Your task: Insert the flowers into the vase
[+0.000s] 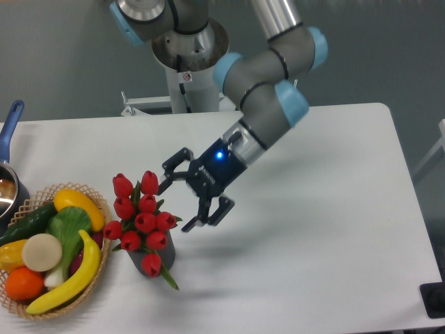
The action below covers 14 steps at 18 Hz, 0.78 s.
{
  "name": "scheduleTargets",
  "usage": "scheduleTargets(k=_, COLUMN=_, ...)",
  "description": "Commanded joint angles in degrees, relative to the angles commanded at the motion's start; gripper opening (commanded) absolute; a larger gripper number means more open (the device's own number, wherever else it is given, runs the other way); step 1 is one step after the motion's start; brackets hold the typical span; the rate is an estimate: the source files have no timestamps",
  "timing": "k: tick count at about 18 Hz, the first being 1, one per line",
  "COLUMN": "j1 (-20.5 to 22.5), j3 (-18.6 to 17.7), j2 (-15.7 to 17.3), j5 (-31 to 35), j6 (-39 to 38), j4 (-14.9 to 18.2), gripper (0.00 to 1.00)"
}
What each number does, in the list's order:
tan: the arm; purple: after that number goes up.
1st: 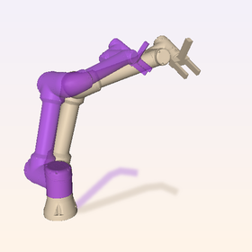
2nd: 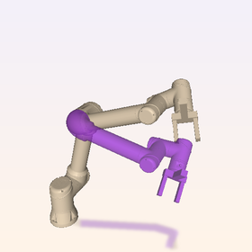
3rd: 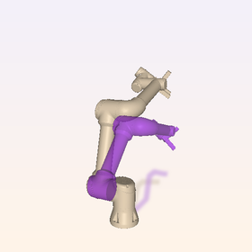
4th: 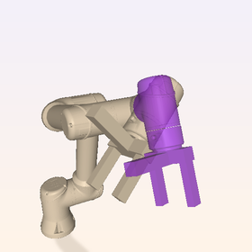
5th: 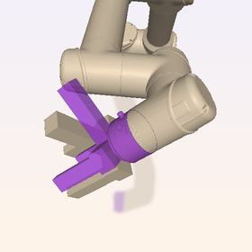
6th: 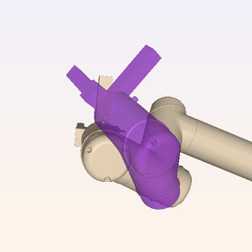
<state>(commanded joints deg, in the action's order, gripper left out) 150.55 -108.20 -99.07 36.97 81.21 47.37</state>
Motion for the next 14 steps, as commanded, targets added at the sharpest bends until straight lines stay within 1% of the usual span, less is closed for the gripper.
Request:
scheduleTargets(k=2, j1=1.93, j3=-0.35, j2=3.16, j5=7.47, j6=0.26, j4=0.09, gripper=1.00)
scheduleTargets(k=3, j1=2.55, j3=-0.35, j2=4.22, j5=10.81, j6=0.26, j4=0.09, gripper=1.00)
scheduleTargets(k=5, j1=3.34, j3=-0.26, j2=6.07, j5=16.35, j6=-0.17, j4=0.18, gripper=1.00)
scheduleTargets(k=7, j1=5.53, j3=-0.35, j2=9.40, j5=20.93, j6=-0.35, j4=0.87, gripper=1.00)
scheduleTargets(k=8, j1=6.15, j3=-0.17, j2=11.68, j5=23.13, j6=-0.52, j4=2.36, gripper=1.00)
scheduleTargets(k=9, j1=6.77, j3=0.26, j2=13.01, j5=25.32, j6=-0.35, j4=4.03, gripper=1.00)
scheduleTargets(k=10, j1=7.38, j3=0.53, j2=13.55, j5=27.43, j6=0.26, j4=5.43, gripper=1.00)
scheduleTargets(k=12, j1=7.65, j3=0.53, j2=14.77, j5=32.00, j6=1.92, j4=6.24, gripper=1.00)
scheduleTargets(k=13, j1=7.65, j3=0.44, j2=15.56, j5=33.94, j6=3.85, j4=7.37, gripper=1.00)
scheduleTargets(k=14, j1=7.74, j3=0.44, j2=16.18, j5=34.83, j6=6.22, j4=9.21, gripper=1.00)
